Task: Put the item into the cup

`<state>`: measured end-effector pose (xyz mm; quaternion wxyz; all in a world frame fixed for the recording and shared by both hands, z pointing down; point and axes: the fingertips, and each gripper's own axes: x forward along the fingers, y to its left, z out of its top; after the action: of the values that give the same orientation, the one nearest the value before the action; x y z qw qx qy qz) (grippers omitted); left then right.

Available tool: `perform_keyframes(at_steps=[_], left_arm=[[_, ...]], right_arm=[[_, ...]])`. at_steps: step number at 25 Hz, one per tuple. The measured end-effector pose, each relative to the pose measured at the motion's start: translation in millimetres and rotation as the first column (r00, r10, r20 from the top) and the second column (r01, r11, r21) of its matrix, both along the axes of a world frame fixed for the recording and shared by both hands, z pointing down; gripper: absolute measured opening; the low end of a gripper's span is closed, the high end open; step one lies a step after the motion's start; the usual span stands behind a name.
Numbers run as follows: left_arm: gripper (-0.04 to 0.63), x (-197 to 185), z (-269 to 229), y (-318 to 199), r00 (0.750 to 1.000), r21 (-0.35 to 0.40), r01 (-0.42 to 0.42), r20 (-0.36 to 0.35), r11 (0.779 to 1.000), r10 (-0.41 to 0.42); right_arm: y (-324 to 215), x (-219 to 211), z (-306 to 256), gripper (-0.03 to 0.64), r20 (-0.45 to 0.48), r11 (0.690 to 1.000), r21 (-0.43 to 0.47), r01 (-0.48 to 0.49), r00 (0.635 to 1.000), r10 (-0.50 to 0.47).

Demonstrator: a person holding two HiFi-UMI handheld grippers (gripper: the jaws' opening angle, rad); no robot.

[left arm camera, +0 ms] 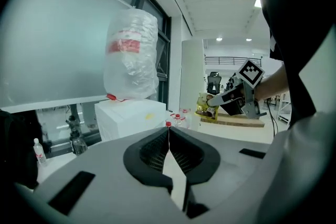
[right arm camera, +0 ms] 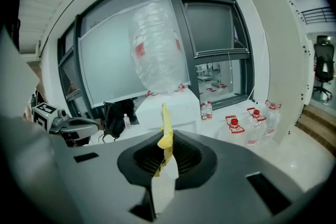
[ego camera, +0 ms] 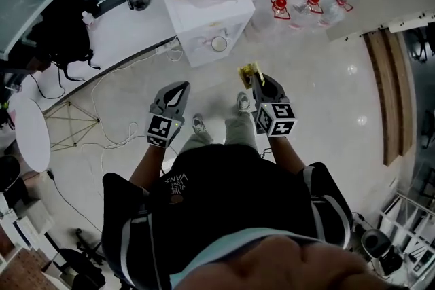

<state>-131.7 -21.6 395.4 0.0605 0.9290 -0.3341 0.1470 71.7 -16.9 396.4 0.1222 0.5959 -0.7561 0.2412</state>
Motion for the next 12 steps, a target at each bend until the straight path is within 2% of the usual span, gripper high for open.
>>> perform_keyframes(at_steps=[12], left_arm=[[0.02, 56, 109, -75, 0.998, -0.05, 0.061, 0.005, 0.997, -0.061]], right_arm=[[-78, 29, 98, 0.058, -0.032, 0.996, -0.046, 0.071, 0.997, -0.072]])
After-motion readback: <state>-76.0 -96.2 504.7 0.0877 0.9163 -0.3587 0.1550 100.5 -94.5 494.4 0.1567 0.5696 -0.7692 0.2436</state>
